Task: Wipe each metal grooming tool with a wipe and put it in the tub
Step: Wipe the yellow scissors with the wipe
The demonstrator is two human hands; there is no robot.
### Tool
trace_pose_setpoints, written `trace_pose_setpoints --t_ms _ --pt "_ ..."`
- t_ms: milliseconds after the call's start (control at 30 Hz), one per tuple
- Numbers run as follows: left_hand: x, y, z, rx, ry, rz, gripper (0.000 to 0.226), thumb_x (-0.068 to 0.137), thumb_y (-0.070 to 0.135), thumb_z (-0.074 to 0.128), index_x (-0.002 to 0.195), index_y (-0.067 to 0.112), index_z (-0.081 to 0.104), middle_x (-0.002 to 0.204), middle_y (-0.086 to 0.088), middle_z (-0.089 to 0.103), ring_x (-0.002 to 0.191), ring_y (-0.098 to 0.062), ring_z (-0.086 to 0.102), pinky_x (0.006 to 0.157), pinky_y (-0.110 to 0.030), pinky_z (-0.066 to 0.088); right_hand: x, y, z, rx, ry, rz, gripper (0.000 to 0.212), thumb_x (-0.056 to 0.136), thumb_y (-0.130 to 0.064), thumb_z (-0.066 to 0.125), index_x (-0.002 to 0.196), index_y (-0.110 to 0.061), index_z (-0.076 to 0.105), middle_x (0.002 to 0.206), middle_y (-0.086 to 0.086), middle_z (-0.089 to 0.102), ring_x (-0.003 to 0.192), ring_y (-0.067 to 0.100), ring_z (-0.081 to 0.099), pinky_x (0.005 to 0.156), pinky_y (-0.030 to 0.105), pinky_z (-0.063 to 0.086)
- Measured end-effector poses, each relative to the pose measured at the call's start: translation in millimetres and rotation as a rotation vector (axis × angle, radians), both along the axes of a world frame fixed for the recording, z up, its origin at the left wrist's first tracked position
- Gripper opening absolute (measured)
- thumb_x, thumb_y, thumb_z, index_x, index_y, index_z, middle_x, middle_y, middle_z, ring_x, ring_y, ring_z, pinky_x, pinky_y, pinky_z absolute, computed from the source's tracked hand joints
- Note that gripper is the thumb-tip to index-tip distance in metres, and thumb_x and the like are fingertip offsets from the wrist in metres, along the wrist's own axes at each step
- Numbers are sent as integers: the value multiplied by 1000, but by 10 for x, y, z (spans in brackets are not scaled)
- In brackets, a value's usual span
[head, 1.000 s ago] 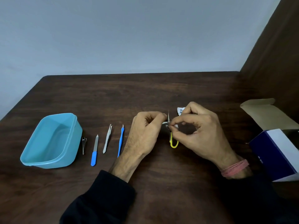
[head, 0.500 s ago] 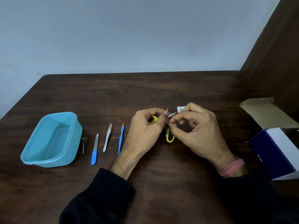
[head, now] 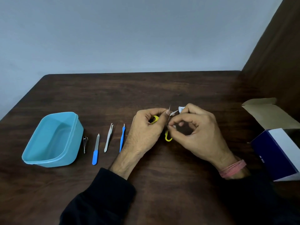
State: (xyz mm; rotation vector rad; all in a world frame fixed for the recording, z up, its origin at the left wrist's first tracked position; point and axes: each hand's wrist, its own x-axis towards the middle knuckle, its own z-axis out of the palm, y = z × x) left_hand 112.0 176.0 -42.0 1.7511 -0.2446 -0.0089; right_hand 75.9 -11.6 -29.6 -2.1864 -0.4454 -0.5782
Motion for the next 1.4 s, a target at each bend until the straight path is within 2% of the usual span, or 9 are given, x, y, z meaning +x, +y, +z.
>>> trace_pose_setpoints --t_ms 167,300,433,533,633,767,967,1267,1400 --pt "-32 -15 37 -22 11 16 24 113 28 68 102 21 88 62 17 69 52 5 56 57 -10 43 23 -35 12 6 -16 -52 13 86 -7 93 91 -17 86 89 -6 65 72 -3 60 64 5 39" --pt "-15 5 30 -26 -4 -18 23 113 32 67 104 26 87 86 3 84 76 -4 72 74 -27 53 7 -10 5 -11 -20 17 12 86 -9 92 93 -18 86 91 -8 67 59 6 52 62 12 37" --pt "-17 4 40 -17 0 -9 24 113 31 67 102 25 88 80 5 81 65 1 65 65 -21 50 25 -16 -14 -18 -14 -1 11 88 -12 92 93 -20 86 91 -12 65 57 11 50 59 14 38" --pt "-7 6 14 -19 -13 -19 24 113 32 67 101 27 87 86 0 83 78 -9 72 74 -36 57 16 -8 -22 -39 1 53 10 89 -12 91 92 -20 84 91 -13 65 53 17 48 55 22 40" --pt "8 4 -5 -2 -13 -14 24 113 34 67 102 29 87 87 0 83 81 -13 73 79 -44 61 24 -19 -26 -74 0 34 11 90 -11 91 94 -18 84 91 -13 62 63 4 55 64 12 38" --pt "5 -2 -6 -22 -13 -3 23 113 31 67 101 29 87 82 7 81 77 -6 70 76 -34 58 20 -12 -42 -122 4 51 12 89 -8 91 92 -16 83 91 -13 60 76 -14 55 72 9 37" --pt "4 3 -4 11 -27 22 24 113 35 67 101 28 87 81 2 80 75 -7 68 71 -39 57 17 -34 -50 -131 9 40 12 90 -9 91 92 -19 84 90 -14 62 74 -10 56 67 8 36" --pt "-10 -24 9 94 -80 88 23 113 31 67 101 32 86 74 25 72 72 8 65 74 -19 50 -14 8 -98 -153 51 -25 9 92 -23 86 93 -27 78 90 -17 61 70 -6 56 66 12 34" --pt "-20 -23 2 57 -38 115 20 114 33 65 108 31 84 70 12 71 51 -5 60 48 -27 50 -86 47 -157 -133 105 -73 9 95 -29 82 95 -32 74 95 -20 58 72 9 58 65 23 45"
